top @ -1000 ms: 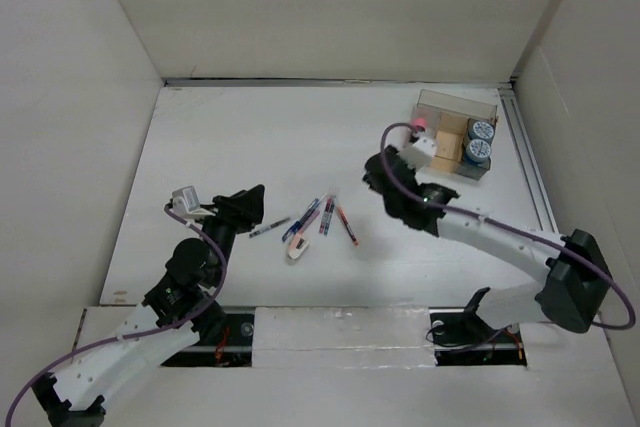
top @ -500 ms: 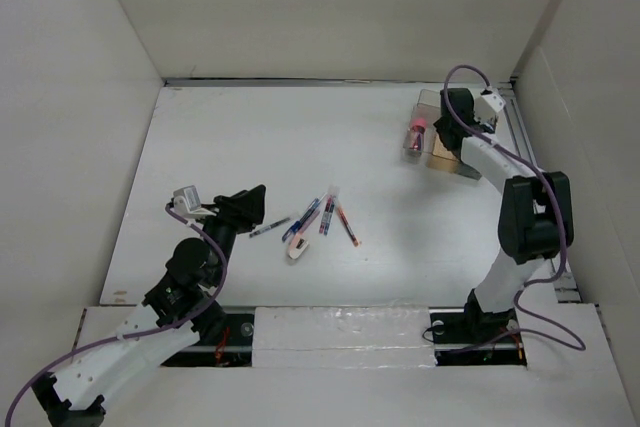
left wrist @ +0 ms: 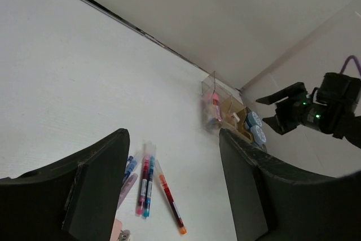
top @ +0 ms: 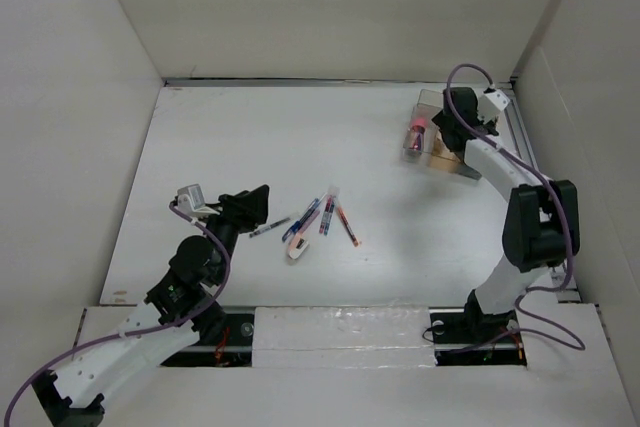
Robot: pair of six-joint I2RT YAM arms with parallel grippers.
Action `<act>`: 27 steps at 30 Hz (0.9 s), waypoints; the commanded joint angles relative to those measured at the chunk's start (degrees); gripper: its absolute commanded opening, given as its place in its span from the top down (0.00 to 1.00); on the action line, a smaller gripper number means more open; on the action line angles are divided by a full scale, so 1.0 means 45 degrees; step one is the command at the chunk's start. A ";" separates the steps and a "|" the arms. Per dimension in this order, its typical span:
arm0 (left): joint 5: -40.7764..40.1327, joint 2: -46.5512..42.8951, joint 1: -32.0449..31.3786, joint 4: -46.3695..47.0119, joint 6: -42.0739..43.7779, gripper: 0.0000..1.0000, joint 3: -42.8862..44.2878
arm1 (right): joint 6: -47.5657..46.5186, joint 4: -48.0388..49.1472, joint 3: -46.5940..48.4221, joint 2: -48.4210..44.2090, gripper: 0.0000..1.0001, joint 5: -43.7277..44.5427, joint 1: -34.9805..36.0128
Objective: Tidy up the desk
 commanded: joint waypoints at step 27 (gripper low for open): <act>-0.1916 -0.1715 0.0031 -0.0798 -0.1079 0.37 0.0238 | 0.1657 0.0140 -0.1344 0.1982 0.07 0.1858 1.6042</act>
